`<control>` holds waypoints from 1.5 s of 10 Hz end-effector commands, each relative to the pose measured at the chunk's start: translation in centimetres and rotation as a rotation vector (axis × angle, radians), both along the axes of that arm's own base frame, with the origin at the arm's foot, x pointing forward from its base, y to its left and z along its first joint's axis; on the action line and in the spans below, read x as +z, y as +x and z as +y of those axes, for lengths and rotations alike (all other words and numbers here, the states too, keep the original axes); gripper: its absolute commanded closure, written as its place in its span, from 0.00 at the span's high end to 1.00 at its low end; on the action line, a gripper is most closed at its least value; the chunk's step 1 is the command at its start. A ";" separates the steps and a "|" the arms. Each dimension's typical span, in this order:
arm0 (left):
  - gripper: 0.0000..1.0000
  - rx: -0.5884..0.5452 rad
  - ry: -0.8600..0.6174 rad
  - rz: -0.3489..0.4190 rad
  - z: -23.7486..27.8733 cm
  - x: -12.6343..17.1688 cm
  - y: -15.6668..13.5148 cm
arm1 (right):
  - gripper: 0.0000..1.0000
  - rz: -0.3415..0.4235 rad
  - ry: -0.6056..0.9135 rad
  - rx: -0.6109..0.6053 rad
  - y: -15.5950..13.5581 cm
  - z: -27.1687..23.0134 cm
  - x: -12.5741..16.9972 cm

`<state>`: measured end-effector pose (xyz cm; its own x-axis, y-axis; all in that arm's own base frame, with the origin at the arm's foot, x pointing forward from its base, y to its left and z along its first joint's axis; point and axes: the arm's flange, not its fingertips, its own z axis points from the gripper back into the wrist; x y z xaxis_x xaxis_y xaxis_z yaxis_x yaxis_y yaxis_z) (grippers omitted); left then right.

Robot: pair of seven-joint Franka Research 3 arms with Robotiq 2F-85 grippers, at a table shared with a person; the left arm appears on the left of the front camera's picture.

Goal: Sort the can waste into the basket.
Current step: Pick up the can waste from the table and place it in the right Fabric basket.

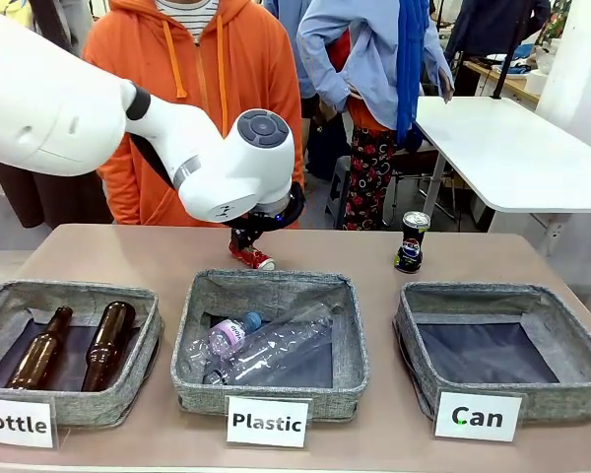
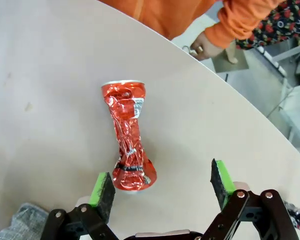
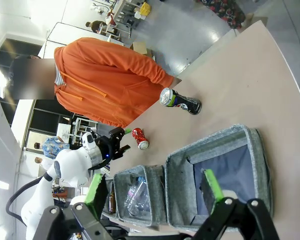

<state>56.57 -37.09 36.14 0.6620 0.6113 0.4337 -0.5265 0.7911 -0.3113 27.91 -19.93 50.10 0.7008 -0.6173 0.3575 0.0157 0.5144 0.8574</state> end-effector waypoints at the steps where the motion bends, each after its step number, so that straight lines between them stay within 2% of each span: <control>1: 1.00 0.054 0.055 -0.031 -1.5 -0.9 0.1 | 1.00 -0.042 0.006 0.002 0.3 -0.1 0.0; 4: 1.00 0.040 0.107 -0.027 -2.3 -1.6 0.4 | 1.00 -0.042 0.006 0.002 0.3 -0.1 0.0; 8: 1.00 -0.004 0.116 0.086 -1.1 -2.1 2.2 | 1.00 -0.042 0.006 0.002 0.3 -0.1 0.0; 12: 1.00 -0.037 0.065 0.185 0.6 -2.3 4.1 | 1.00 -0.042 0.006 0.002 0.3 -0.1 0.0; 15: 1.00 -0.060 0.048 0.215 1.0 -2.8 5.0 | 1.00 -0.042 0.006 0.002 0.3 -0.1 0.0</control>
<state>60.80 -36.10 33.26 0.7618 0.5616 0.3229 -0.5350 0.8265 -0.1751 27.90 -19.93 50.10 0.7008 -0.6173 0.3576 0.0156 0.5144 0.8574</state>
